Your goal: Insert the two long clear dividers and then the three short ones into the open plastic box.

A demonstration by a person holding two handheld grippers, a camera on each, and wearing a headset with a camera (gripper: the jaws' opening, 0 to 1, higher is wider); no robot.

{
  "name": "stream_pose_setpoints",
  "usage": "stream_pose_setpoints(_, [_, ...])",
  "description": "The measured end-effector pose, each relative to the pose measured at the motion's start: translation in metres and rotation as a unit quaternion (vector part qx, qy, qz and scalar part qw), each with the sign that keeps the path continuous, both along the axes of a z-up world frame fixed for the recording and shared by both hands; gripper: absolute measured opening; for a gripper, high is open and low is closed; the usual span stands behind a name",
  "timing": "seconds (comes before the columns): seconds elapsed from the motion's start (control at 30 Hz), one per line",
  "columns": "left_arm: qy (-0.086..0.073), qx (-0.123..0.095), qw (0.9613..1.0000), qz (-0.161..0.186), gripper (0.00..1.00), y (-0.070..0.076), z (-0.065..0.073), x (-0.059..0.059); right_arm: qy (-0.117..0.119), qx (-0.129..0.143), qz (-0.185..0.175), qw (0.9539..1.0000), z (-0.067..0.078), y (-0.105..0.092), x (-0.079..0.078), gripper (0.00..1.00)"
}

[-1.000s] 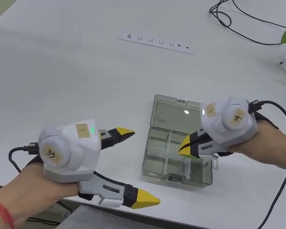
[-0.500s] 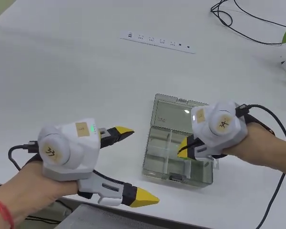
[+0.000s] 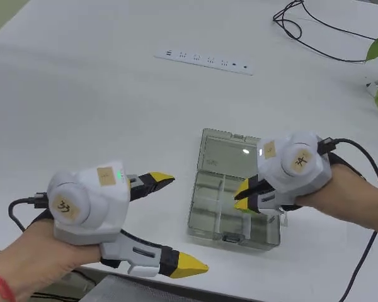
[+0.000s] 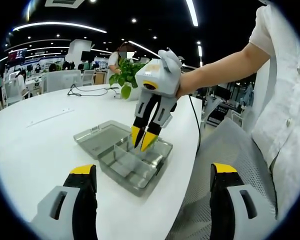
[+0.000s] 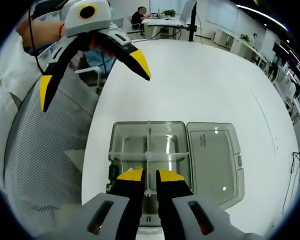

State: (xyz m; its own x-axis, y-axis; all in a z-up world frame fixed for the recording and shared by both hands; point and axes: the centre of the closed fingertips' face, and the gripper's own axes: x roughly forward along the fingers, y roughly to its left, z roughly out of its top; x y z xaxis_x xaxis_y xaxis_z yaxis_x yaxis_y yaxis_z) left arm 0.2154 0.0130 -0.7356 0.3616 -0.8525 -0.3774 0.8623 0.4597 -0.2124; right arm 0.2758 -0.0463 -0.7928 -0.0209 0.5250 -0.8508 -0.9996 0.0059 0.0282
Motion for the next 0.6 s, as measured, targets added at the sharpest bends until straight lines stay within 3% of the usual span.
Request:
stream_pose_setpoints(0.17, [-0.001, -0.001, 1.0000, 0.001, 0.96, 0.000, 0.002, 0.000, -0.003, 0.041, -0.039, 0.9984, 0.024, -0.004, 0.006, 0.14])
stream_pose_setpoints(0.27, [-0.002, -0.001, 1.0000, 0.001, 0.96, 0.001, 0.003, 0.000, 0.000, 0.069, -0.071, 0.9951, 0.038, -0.010, 0.010, 0.17])
stream_pose_setpoints(0.6, [-0.004, 0.002, 1.0000, 0.001, 0.97, 0.003, 0.004, -0.001, -0.007, 0.106, -0.126, 0.9863, 0.069, -0.045, 0.012, 0.30])
